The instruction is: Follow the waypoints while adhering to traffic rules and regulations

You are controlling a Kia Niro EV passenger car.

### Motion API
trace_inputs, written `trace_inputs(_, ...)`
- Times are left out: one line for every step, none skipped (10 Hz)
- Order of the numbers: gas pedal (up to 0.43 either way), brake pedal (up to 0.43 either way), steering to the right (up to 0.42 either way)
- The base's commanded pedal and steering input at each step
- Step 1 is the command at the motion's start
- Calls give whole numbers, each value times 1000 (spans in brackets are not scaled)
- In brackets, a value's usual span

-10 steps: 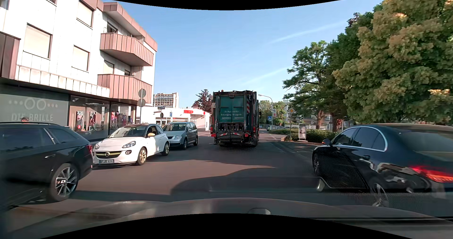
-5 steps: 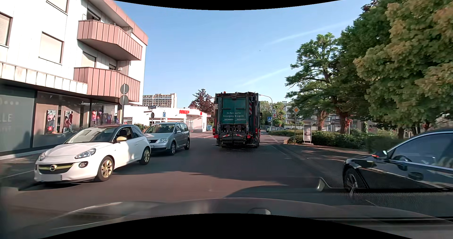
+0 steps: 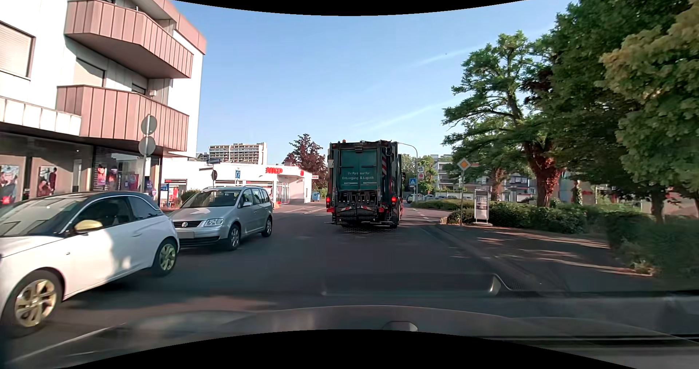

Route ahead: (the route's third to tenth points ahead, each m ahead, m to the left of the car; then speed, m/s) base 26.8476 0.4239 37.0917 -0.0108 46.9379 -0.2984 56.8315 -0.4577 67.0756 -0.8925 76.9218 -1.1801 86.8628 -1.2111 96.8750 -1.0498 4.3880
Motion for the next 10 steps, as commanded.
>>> trace_inputs(47, 0, 51)
trace_inputs(47, 0, 55)
trace_inputs(47, 0, 58)
trace_inputs(39, 0, 59)
trace_inputs(39, 0, 59)
trace_inputs(39, 0, 59)
trace_inputs(28, 0, 59)
trace_inputs(28, 0, 59)
trace_inputs(28, 0, 59)
trace_inputs(20, 0, 56)
